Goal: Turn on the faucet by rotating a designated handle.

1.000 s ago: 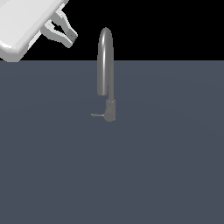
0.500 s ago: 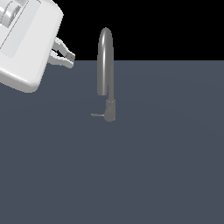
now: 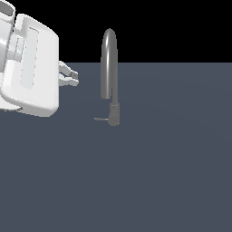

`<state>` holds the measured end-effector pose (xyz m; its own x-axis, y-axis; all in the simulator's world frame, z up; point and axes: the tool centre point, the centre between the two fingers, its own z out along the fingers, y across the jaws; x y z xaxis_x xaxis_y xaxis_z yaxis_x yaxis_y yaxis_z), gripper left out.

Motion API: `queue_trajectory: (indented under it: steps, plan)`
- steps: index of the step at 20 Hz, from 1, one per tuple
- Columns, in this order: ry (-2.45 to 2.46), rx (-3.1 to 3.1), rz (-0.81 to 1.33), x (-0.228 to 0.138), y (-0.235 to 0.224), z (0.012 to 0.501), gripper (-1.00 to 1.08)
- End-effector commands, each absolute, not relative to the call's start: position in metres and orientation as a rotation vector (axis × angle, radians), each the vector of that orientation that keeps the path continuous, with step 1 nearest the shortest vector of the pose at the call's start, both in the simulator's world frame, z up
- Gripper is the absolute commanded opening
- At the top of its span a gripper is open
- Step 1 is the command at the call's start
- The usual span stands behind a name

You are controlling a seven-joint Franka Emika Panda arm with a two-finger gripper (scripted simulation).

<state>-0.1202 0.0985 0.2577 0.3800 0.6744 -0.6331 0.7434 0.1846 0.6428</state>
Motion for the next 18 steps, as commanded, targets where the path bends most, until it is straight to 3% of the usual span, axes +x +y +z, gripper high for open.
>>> queue_trajectory:
  steps: [1, 18]
  plan:
    - [1.348, 1.461, -0.074, -0.118, 0.100, 0.249, -1.00]
    - [1.468, 1.063, -0.061, -0.101, 0.100, 0.192, -1.00]
